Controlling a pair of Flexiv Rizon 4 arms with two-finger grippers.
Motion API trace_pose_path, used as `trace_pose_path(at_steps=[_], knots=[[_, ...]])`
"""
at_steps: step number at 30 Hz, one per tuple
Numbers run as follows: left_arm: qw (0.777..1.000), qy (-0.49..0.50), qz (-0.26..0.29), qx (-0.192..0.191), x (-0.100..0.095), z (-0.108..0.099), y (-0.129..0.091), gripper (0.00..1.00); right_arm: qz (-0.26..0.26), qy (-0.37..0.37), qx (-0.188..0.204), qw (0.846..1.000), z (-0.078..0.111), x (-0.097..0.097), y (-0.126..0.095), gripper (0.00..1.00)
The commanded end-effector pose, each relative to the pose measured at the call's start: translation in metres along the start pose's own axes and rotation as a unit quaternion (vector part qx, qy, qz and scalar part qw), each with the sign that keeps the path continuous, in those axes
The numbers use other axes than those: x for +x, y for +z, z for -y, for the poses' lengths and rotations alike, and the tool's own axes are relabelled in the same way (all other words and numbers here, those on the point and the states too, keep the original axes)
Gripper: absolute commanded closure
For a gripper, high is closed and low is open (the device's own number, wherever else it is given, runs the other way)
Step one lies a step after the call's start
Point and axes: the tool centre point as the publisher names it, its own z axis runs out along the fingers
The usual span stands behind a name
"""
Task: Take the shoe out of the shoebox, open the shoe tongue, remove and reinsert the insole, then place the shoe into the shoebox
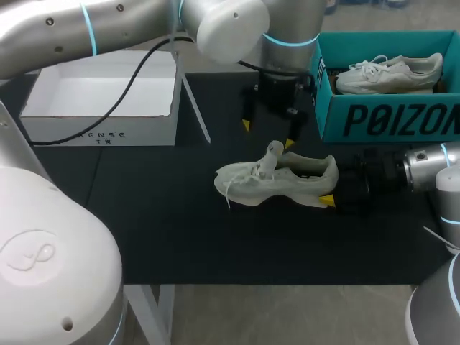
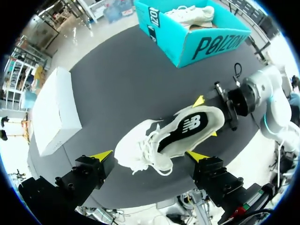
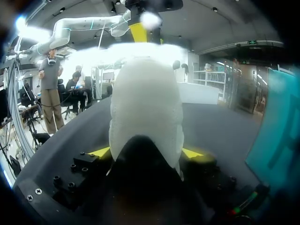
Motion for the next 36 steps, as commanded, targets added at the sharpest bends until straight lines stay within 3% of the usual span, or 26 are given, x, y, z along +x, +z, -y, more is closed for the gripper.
trace_pose_path(at_steps=[1, 3, 4, 6, 24, 26, 28, 29, 30, 36], knots=[[0.977, 0.209, 0.007, 0.045, 0.019, 0.008, -0.017, 0.00, 0.001, 0.000, 0.001, 1.000, 0.003, 0.000, 0.003, 1.00], [0.951, 0.300, -0.014, 0.080, 0.022, 0.008, -0.019, 0.00, 0.001, 0.000, 0.001, 1.000, 0.003, 0.000, 0.003, 1.00], [0.913, 0.392, -0.041, 0.101, 0.025, 0.005, -0.020, 0.00, 0.001, 0.000, 0.001, 1.000, 0.003, 0.000, 0.003, 1.00], [0.871, 0.466, -0.036, 0.153, 0.027, -0.004, -0.021, 0.00, 0.001, 0.000, 0.001, 1.000, 0.003, 0.000, 0.003, 1.00], [0.871, 0.466, -0.036, 0.153, 0.027, -0.004, -0.021, 0.00, 0.001, 0.000, 0.001, 1.000, 0.003, 0.000, 0.003, 1.00], [0.859, 0.488, -0.031, 0.152, 0.035, -0.003, -0.019, 0.00, 0.001, 0.000, 0.001, 1.000, 0.003, 0.000, 0.003, 1.00], [0.862, 0.486, -0.017, 0.140, 0.041, -0.002, -0.016, 0.00, 0.001, 0.000, 0.001, 1.000, 0.003, 0.000, 0.003, 1.00], [0.858, 0.494, -0.017, 0.138, 0.044, -0.002, -0.013, 0.65, 0.001, 0.000, 0.001, 1.000, 0.003, 0.000, 0.003, 1.00], [0.860, 0.493, -0.010, 0.135, 0.047, -0.002, -0.011, 1.00, 0.001, 0.000, 0.001, 1.000, 0.003, 0.000, 0.003, 1.00], [0.857, 0.504, 0.005, 0.103, 0.059, 0.000, 0.000, 1.00, 0.001, 0.000, 0.001, 1.000, 0.003, 0.000, 0.003, 1.00]])
